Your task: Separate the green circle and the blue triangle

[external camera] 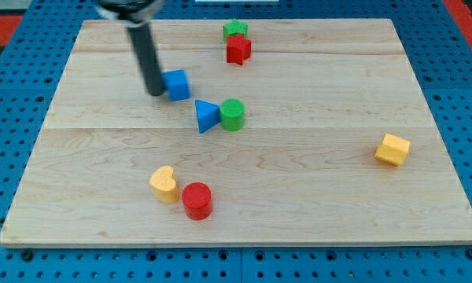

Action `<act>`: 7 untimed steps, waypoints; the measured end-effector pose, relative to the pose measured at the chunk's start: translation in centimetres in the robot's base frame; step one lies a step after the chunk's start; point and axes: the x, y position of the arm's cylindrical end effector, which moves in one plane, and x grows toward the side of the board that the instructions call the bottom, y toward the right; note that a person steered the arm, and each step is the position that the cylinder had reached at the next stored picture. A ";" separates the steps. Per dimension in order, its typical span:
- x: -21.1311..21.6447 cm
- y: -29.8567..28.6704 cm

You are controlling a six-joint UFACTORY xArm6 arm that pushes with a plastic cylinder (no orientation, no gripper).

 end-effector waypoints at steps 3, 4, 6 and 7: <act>-1.6 9.0; 2.8 12.1; 5.9 10.1; 8.3 8.0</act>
